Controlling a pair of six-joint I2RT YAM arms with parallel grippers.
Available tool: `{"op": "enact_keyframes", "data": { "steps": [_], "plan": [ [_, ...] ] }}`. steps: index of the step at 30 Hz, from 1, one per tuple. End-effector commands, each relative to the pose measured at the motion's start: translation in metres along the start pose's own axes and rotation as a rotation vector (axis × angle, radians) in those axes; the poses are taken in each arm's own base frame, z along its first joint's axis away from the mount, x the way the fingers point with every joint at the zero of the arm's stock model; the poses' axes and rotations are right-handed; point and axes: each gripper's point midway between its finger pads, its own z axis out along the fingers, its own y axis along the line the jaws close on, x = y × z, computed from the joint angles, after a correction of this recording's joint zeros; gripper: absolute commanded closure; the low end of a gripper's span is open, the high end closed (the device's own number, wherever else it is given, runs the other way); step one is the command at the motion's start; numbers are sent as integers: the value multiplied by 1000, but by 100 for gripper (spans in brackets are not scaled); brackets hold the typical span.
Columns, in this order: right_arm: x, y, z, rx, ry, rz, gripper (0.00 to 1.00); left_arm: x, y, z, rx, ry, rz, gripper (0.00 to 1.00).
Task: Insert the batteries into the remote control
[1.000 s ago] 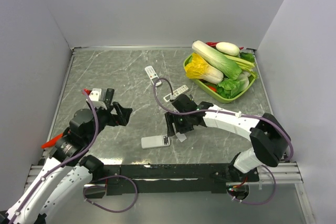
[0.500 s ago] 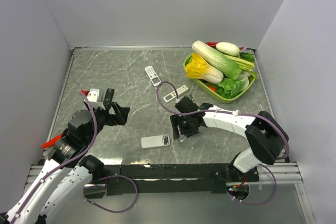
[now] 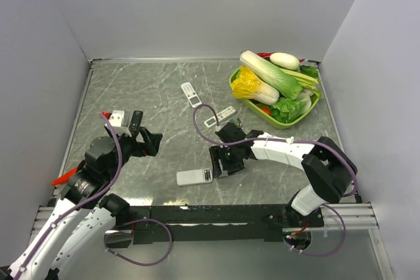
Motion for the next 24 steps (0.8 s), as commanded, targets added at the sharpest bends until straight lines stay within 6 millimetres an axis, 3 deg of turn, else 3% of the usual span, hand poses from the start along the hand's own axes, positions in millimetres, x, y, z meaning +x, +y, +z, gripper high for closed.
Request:
{"op": "enact_keyframes", "data": {
  "steps": [1, 5, 8, 9, 11, 14, 16, 19, 24],
  "plan": [
    [-14, 19, -23, -69, -53, -147, 27, -11, -5, 1, 23, -34, 16, 1],
    [-28, 17, -46, -39, -142, -321, 28, -11, -5, 1, 25, -33, 15, 1],
    [-44, 24, -76, -60, -273, -489, 27, -12, -5, 1, 24, -36, 16, 1],
    [-54, 27, -94, -54, -359, -521, 26, -12, -5, 1, 24, -36, 14, 1],
    [-67, 35, -119, -69, -500, -642, 22, -13, -4, 0, 23, -40, 12, 1],
    [-76, 40, -139, -63, -624, -820, 13, -12, -3, 0, 19, -39, 12, 1],
    [-78, 36, -138, -31, -645, -916, 12, -13, -3, 0, 16, -40, 10, 1],
    [-83, 36, -137, -16, -616, -908, 12, -12, -1, 0, 4, -38, 9, 1],
    [-64, 18, -90, -27, -429, -1050, 20, -13, 3, -1, -20, -44, 3, 0]
  ]
}}
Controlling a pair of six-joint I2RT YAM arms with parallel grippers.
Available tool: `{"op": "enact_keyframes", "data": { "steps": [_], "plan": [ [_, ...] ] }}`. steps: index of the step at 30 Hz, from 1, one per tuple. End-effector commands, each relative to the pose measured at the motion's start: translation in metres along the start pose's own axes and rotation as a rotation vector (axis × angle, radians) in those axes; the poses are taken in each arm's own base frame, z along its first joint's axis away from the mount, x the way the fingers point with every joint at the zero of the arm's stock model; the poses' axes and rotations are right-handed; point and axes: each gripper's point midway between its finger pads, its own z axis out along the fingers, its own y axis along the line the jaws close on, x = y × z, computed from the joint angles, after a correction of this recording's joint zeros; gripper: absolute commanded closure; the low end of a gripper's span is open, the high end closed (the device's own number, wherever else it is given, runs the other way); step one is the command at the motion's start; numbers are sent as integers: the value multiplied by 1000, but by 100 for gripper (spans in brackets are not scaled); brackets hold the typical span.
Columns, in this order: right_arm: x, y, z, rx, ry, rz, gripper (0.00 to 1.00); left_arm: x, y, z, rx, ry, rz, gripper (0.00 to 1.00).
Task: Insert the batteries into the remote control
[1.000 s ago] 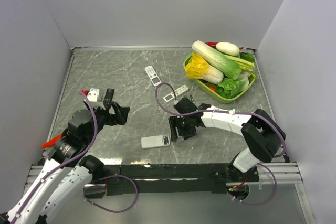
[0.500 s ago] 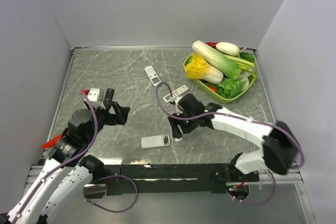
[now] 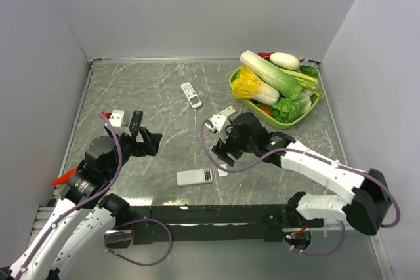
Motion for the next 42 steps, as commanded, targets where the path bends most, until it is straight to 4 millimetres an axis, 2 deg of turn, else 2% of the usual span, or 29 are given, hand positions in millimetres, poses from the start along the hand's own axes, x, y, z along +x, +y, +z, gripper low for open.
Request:
{"op": "enact_keyframes", "data": {
  "steps": [1, 6, 13, 16, 19, 30, 36, 42],
  "plan": [
    [26, 12, 16, -115, 57, -158, 20, -13, 3, -2, -22, -46, 3, 1],
    [51, 16, 29, -183, 46, -281, 19, -13, 6, -1, -39, -43, -3, 1],
    [93, 12, 45, -272, 235, -258, 14, -11, 8, 0, -52, -31, -4, 1],
    [100, 13, 50, -296, 267, -255, 8, -12, 10, -1, -60, -40, -7, 1],
    [108, 9, 54, -279, 306, -277, 6, -13, 10, -2, -62, -47, -10, 1],
    [118, 17, 70, -322, 334, -336, 6, -15, 13, -3, -74, -54, -15, 1],
    [116, 23, 76, -355, 331, -362, 7, -15, 14, -3, -75, -54, -18, 1],
    [123, 29, 80, -406, 372, -363, 14, -14, 14, -3, -78, -50, -17, 1]
  ]
}}
